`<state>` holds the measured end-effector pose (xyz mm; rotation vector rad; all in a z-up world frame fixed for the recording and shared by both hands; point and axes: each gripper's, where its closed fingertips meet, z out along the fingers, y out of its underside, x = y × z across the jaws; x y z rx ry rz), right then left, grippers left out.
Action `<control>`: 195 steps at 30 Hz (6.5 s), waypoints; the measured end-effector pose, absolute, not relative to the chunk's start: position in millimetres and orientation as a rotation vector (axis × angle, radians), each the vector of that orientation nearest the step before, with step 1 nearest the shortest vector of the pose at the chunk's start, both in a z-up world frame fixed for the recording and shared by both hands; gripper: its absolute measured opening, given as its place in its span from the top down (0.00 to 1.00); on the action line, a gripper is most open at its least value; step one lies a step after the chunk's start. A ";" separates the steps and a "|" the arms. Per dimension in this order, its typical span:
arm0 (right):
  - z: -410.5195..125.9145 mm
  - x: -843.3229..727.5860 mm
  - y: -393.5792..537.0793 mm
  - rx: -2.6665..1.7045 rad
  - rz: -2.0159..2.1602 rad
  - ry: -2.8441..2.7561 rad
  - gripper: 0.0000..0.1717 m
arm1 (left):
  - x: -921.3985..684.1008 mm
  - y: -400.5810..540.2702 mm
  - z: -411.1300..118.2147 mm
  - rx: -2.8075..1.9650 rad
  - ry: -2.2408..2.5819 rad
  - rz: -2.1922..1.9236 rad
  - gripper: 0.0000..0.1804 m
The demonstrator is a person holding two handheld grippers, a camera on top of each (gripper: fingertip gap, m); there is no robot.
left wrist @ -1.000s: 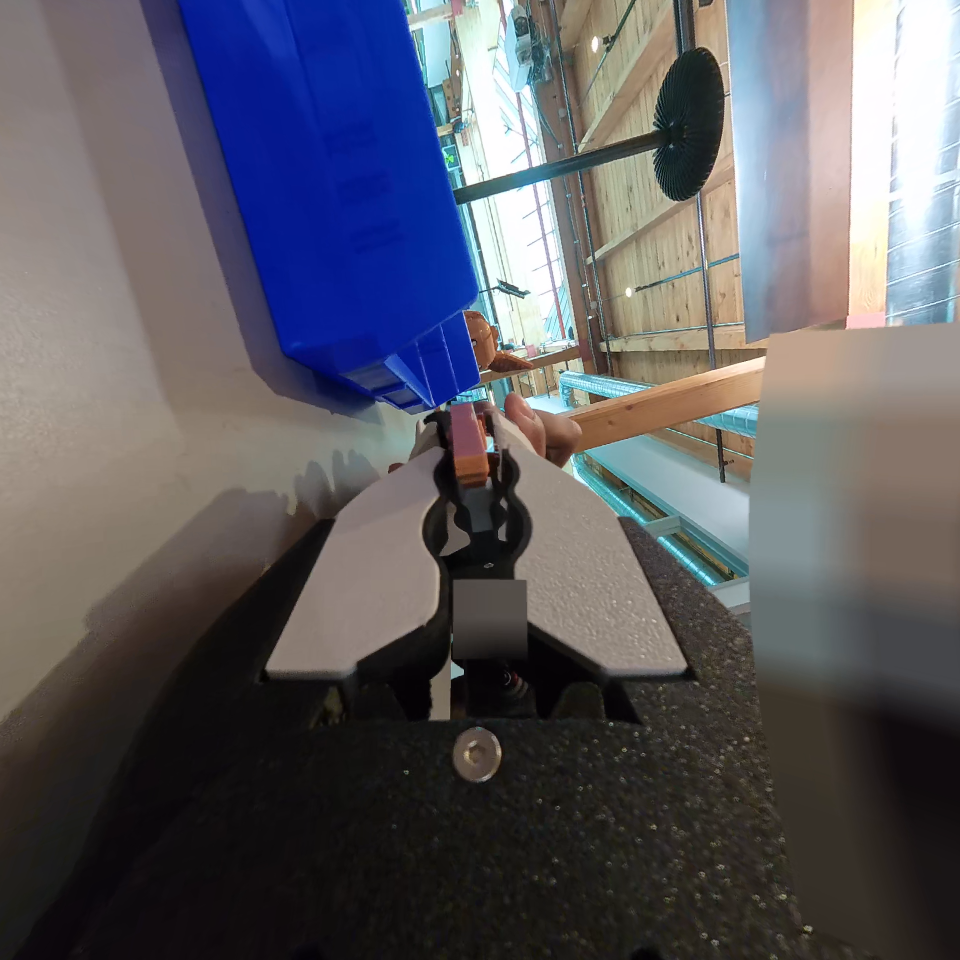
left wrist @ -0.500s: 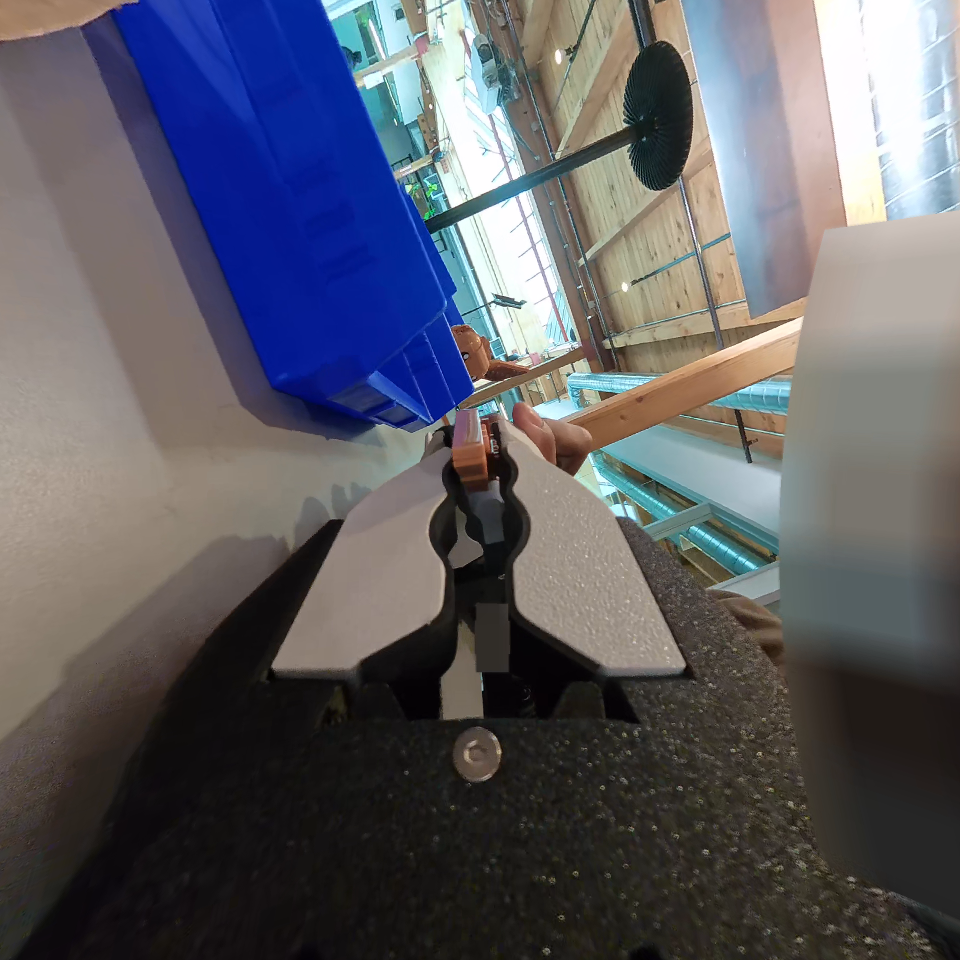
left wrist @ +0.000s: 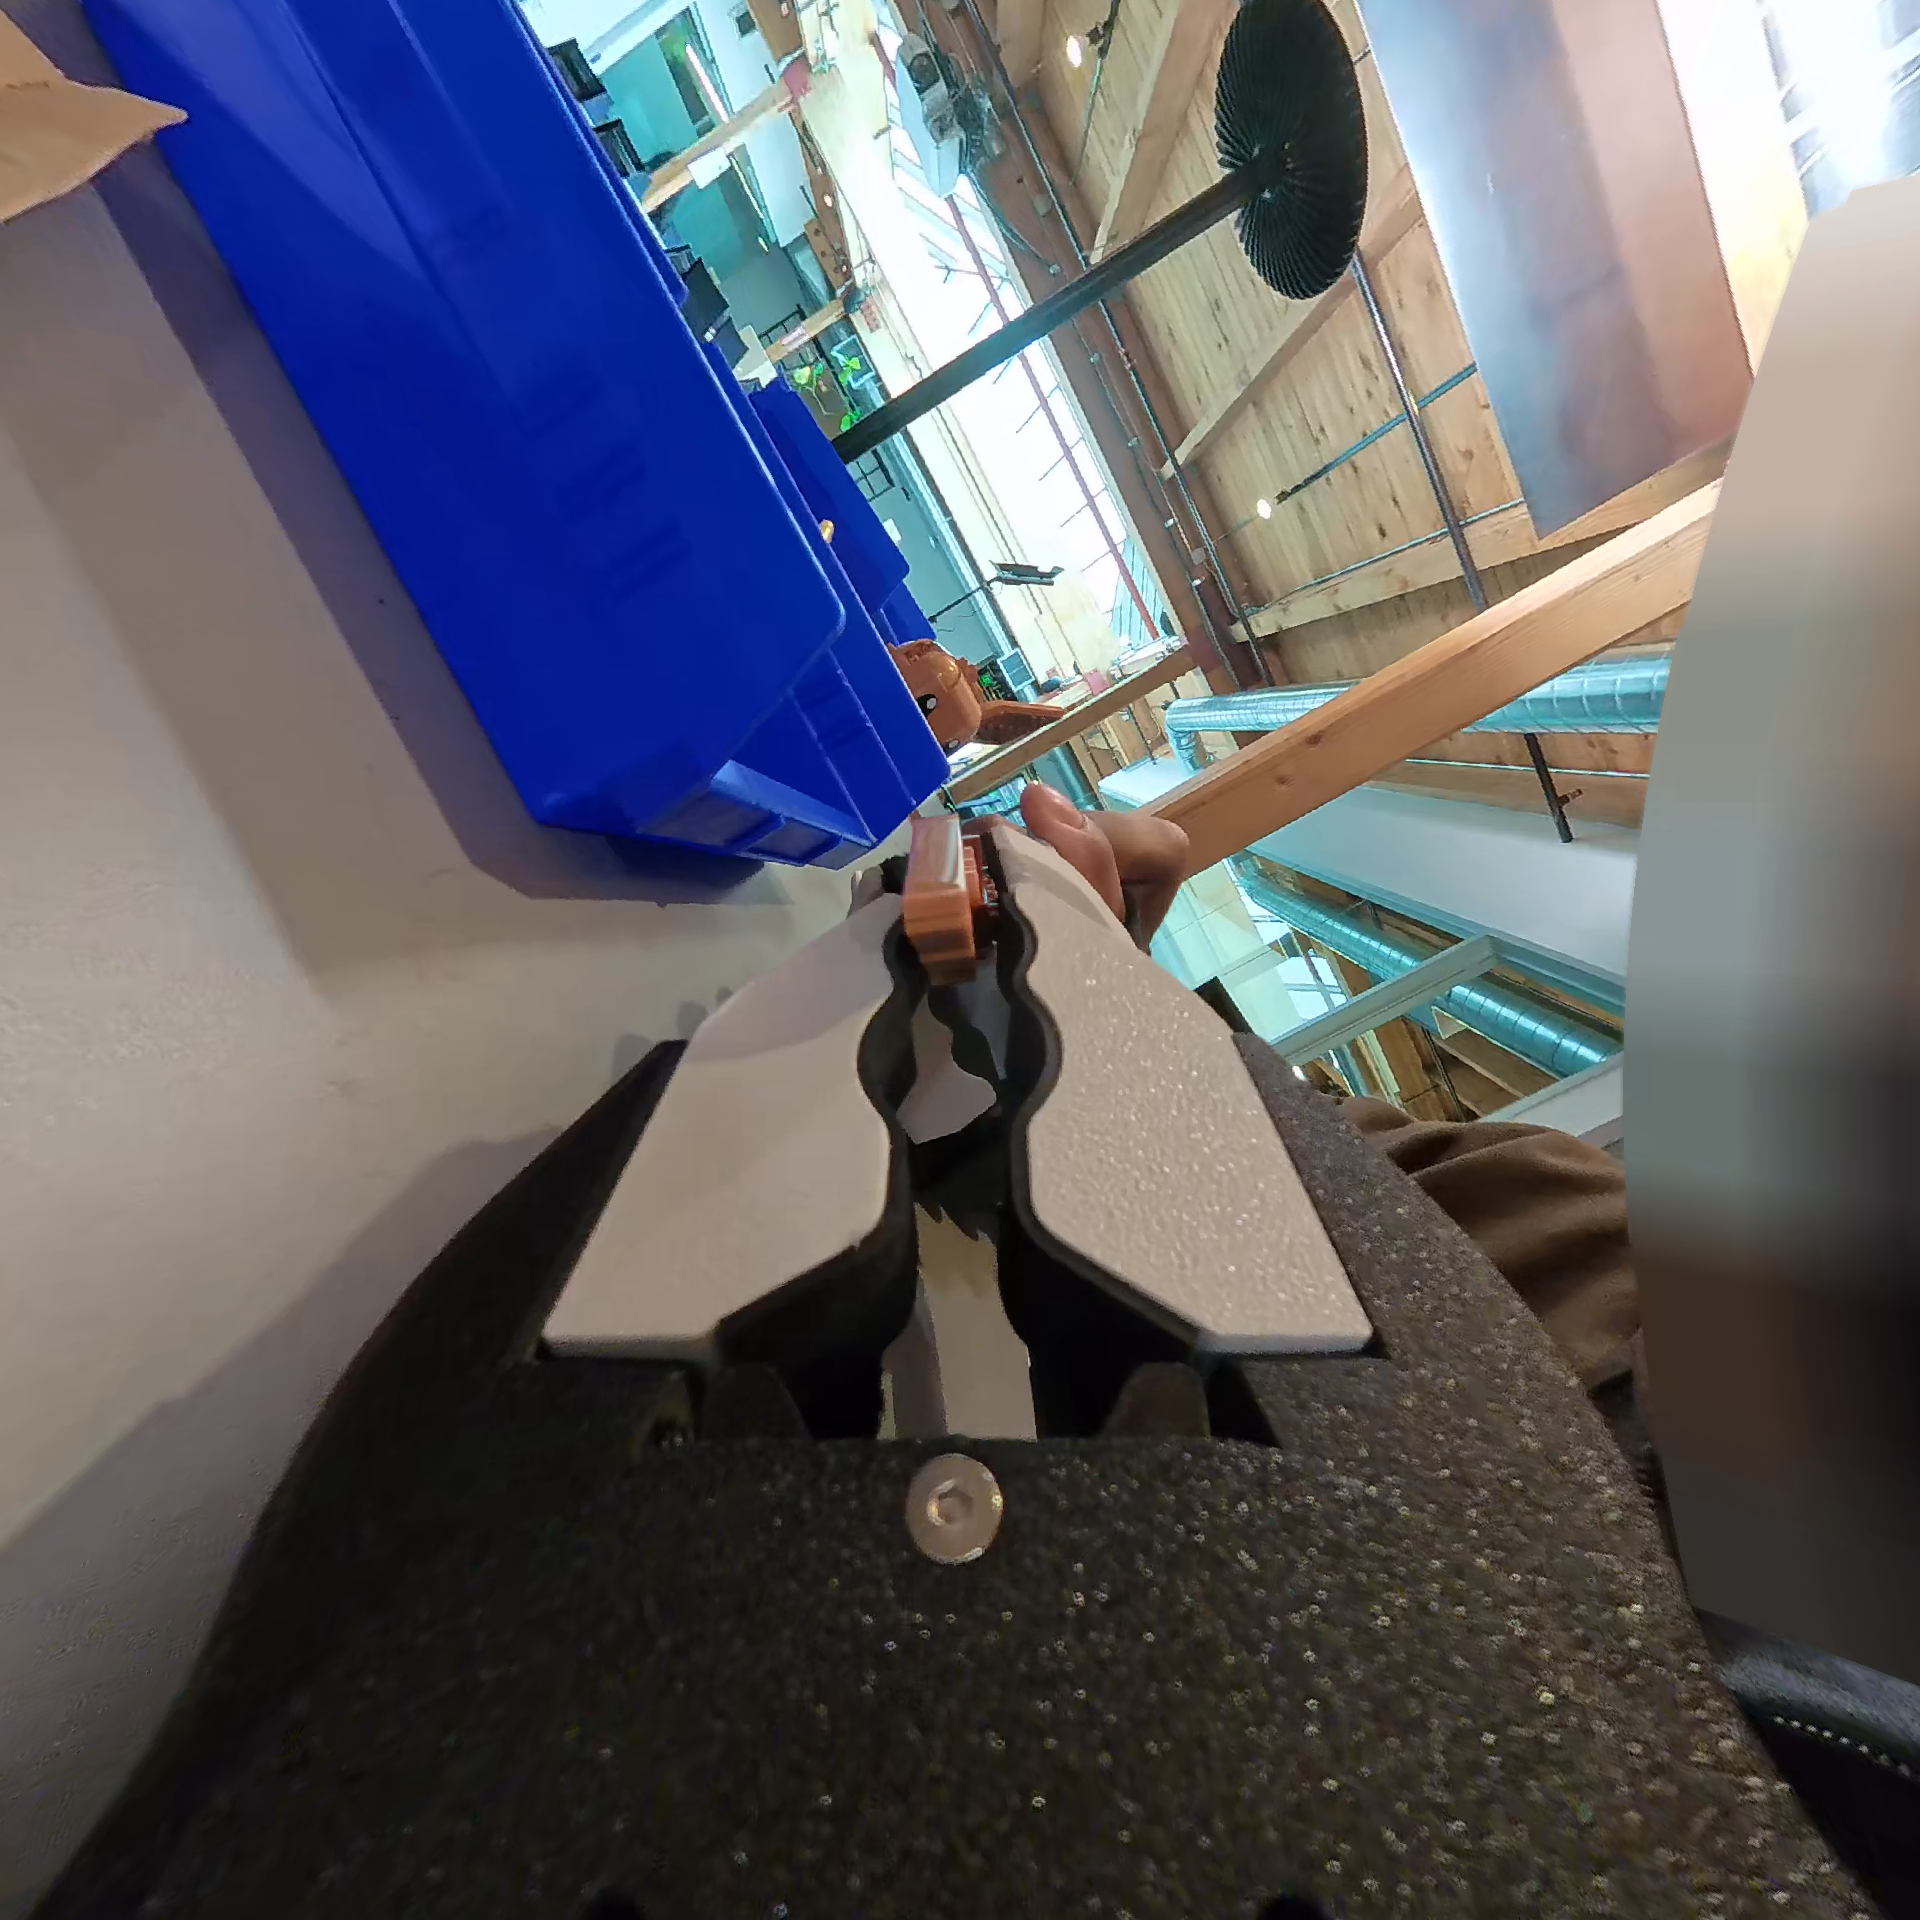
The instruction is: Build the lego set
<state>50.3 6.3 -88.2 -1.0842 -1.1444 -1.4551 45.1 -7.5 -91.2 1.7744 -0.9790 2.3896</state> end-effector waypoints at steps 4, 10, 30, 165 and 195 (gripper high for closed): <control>-87.6 54.5 7.3 -1.100 -1.465 -1.126 0.90 | 48.0 -7.6 -89.0 1.771 -1.004 2.405 0.92; -82.9 59.0 6.9 -1.114 -1.474 -1.092 0.90 | 48.1 -15.2 -86.1 1.719 -1.008 2.412 0.91; -81.4 59.0 5.7 -1.083 -1.524 -1.104 0.90 | 48.2 -11.8 -82.7 1.701 -0.902 2.442 0.88; -120.1 57.9 -35.0 -1.241 -1.088 -1.460 0.78 | 49.4 -15.2 -104.4 1.699 -0.929 2.155 0.84; -185.1 61.5 -67.6 -2.257 0.010 -0.899 0.83 | 44.4 -22.2 -132.1 1.776 -1.887 1.960 0.72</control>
